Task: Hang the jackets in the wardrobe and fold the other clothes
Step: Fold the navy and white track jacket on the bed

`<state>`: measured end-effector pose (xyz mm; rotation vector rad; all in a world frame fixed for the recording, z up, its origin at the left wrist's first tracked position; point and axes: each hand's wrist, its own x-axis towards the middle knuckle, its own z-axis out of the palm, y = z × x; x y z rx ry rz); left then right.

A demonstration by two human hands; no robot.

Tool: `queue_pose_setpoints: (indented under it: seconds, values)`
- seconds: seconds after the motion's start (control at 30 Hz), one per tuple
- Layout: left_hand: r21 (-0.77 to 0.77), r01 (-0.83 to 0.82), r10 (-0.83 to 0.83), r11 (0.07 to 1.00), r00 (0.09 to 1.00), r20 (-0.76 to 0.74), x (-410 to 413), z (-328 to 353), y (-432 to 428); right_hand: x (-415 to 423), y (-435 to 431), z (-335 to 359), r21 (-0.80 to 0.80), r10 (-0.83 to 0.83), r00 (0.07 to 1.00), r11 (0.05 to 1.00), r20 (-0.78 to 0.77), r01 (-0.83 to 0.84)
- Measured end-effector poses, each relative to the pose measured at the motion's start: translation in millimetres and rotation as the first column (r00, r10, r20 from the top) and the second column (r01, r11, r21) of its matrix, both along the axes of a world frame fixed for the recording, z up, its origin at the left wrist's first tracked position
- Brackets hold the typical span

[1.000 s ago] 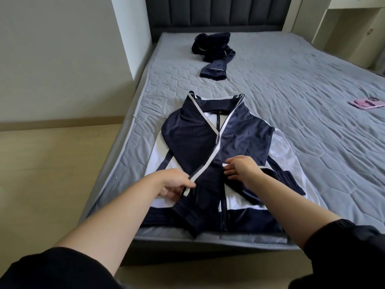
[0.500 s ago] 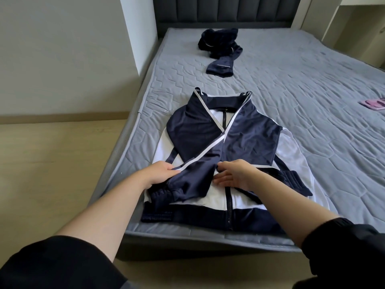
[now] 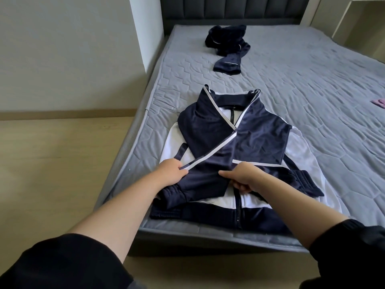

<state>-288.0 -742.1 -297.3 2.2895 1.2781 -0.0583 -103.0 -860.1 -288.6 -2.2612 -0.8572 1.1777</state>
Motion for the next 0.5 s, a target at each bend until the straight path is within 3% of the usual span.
queue_pose_setpoints:
  seconds: [0.1, 0.17, 0.23, 0.27, 0.33, 0.37, 0.43, 0.5]
  values:
    - [0.403, 0.026, 0.007, 0.915, 0.997, -0.079, 5, 5, -14, 1, 0, 0, 0.071, 0.063, 0.974, 0.994, 0.216, -0.079]
    - [0.528, 0.047, -0.103, 0.848, 0.992, 0.077, 11, 4, -21, 5, 1, 5, 0.122, 0.013, 0.974, 0.992, 0.227, -0.042]
    - [0.524, 0.098, -0.252, 0.846, 0.939, 0.232, 17, 5, -28, 5, -2, 10, 0.057, 0.005, 1.000, 0.998, 0.019, -0.006]
    - [0.512, 0.172, -0.329, 0.841, 0.916, 0.232, 20, 3, -30, 4, -5, 11, 0.003, 0.019, 0.994, 1.000, -0.111, -0.019]
    - [0.447, 0.357, -0.426, 0.820, 0.903, 0.060, 22, -7, -34, 0, -12, 11, -0.054, 0.062, 0.960, 0.995, -0.275, -0.079]
    - [0.370, 0.425, -0.432, 0.826, 0.899, -0.067, 20, -13, -34, -2, -14, 11, -0.058, 0.092, 0.957, 0.992, -0.276, -0.112]
    - [0.213, 0.471, -0.419, 0.856, 0.873, -0.248, 15, -23, -32, -3, -15, 15, -0.063, 0.193, 0.973, 0.977, -0.124, -0.202]
    - [0.197, 0.456, -0.401, 0.868, 0.877, -0.265, 13, -29, -31, -2, -14, 18, -0.021, 0.263, 0.933, 0.964, 0.246, -0.266]
